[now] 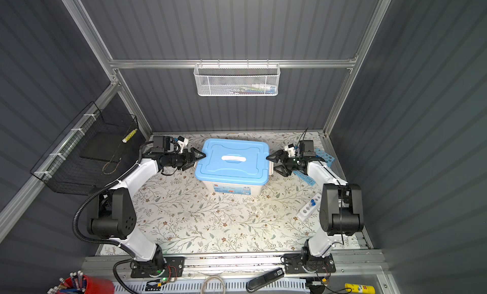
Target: Organize the chemistry lab equipment
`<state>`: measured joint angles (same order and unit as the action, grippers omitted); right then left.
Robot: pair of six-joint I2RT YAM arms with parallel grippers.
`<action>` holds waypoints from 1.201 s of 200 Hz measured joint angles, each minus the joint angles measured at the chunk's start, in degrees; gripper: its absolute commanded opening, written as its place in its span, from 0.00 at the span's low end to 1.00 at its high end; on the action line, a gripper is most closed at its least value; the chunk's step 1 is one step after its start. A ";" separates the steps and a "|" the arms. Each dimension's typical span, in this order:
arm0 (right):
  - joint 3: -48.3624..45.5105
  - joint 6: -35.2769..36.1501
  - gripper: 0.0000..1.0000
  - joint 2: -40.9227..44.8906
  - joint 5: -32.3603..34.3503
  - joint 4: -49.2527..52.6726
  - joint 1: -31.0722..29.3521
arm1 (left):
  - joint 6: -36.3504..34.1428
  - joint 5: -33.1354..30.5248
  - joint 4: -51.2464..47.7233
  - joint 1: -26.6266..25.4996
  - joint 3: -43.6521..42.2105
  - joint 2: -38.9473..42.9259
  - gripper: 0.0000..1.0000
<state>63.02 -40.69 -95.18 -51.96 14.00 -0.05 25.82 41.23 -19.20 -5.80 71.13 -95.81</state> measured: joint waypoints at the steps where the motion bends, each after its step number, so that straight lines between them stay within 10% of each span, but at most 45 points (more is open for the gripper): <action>1: 0.00 0.00 0.79 -0.02 -0.04 0.00 0.00 | -0.02 0.00 0.00 -0.09 0.00 0.00 0.88; 97: 0.20 0.24 0.72 -0.20 -5.31 1.20 -1.55 | 1.64 -1.03 -0.76 -4.26 0.68 -1.25 0.84; 240: 25.57 12.24 0.46 -6.40 16.39 39.08 -6.86 | -1.25 -10.73 -14.45 -7.67 9.99 -1.18 0.68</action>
<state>88.60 -28.45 -101.58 -35.57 53.08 -6.92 24.58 30.50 -33.65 -13.47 81.12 -96.99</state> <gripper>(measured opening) 0.478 0.694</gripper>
